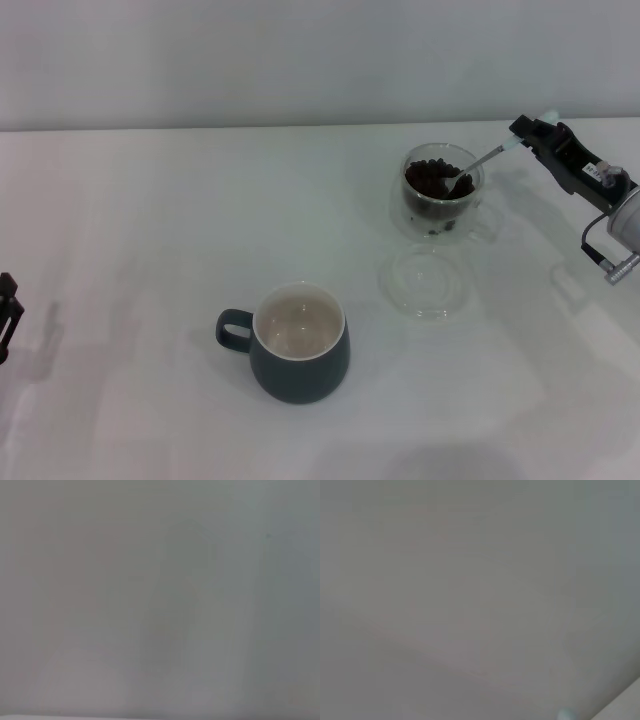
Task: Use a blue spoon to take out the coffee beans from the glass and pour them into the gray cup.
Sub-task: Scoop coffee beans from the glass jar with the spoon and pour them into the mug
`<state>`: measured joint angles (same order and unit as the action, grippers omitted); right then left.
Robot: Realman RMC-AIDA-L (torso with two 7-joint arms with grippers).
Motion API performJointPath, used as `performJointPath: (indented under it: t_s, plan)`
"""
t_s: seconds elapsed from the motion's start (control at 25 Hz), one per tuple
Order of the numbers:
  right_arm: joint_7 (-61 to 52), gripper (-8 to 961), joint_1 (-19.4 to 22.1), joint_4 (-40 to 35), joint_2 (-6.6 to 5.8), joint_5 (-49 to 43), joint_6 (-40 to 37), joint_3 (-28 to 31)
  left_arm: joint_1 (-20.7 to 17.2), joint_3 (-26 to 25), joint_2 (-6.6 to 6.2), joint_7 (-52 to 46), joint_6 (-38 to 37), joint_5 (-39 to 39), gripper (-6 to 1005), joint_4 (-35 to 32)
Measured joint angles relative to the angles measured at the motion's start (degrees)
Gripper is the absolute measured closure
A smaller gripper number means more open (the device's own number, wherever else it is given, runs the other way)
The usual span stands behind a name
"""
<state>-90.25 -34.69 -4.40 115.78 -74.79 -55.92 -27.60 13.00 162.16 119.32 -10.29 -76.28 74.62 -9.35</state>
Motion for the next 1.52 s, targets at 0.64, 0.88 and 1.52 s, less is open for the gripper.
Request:
performJointPath:
  t_s: [0.64,0.88,1.52]
  plan:
    - [-3.82,810,0.71,3.22,-0.02,10.64,0.1,0.08,0.06,0.0,-0.04,-0.16,-0.06,0.41,242,0.04]
    - [-7.35,810,0.88,3.42,-0.17,10.5,-3.37,-1.26,-0.08,0.0,-0.06,0.05,0.0,1.4,243,0.03]
    - [-13.03,811,2.1,3.62,0.26,10.51,-20.53,-18.2,0.22,0.0,-0.15,0.29,-0.06,1.5,242,0.03]
